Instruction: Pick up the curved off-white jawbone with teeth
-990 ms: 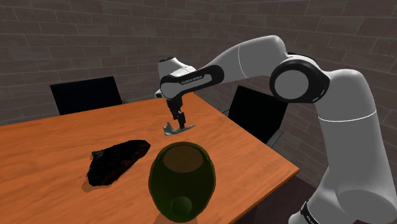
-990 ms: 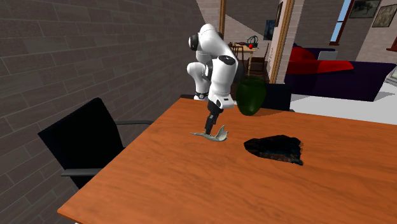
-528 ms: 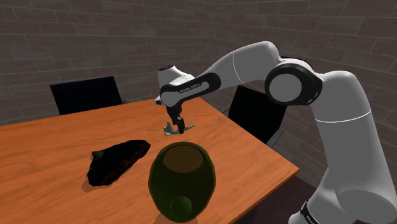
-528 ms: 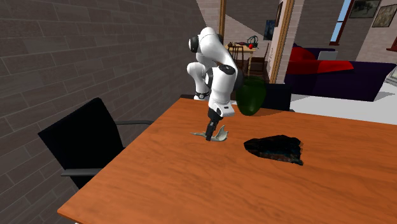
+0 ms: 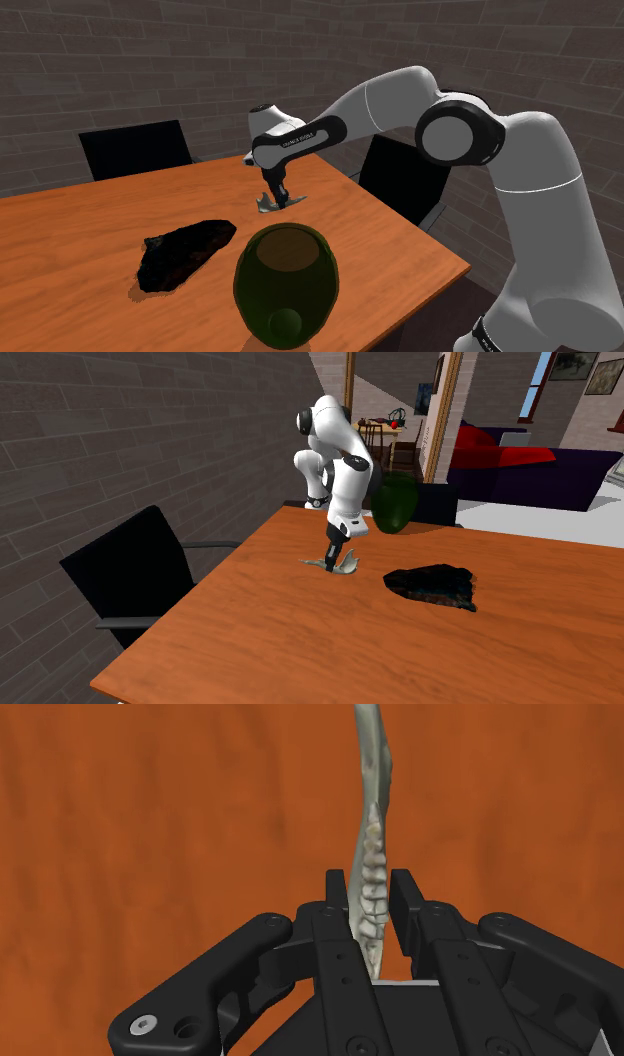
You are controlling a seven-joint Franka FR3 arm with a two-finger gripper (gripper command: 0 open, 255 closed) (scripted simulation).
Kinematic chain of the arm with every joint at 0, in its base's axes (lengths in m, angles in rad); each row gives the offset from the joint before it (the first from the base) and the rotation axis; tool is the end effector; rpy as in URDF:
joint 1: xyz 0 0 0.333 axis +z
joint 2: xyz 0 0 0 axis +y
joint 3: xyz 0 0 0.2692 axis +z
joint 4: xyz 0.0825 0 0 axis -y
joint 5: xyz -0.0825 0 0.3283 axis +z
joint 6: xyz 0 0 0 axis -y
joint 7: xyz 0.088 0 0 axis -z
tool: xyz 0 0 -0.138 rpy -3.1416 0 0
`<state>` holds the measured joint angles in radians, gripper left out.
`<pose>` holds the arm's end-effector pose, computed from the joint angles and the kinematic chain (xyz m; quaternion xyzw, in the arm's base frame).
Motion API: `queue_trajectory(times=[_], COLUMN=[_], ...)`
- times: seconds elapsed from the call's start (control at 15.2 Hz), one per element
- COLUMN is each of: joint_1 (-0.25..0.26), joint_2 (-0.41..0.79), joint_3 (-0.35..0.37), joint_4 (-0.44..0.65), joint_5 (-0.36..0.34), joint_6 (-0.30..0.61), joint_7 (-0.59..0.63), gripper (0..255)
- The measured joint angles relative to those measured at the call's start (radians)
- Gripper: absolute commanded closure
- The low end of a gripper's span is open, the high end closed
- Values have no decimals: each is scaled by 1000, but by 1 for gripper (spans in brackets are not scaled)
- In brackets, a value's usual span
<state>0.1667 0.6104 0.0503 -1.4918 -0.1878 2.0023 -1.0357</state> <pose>0.6110 0.1140 0.2662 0.7834 0.6157 -0.0723 0.0434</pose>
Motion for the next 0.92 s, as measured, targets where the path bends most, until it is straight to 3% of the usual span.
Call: queue_trajectory(times=[0.92], joint_1=[1], joint_2=[-51], joint_3=[4], joint_4=[57], joint_5=[8], joint_6=[-106], joint_7=[-16], gripper=[255])
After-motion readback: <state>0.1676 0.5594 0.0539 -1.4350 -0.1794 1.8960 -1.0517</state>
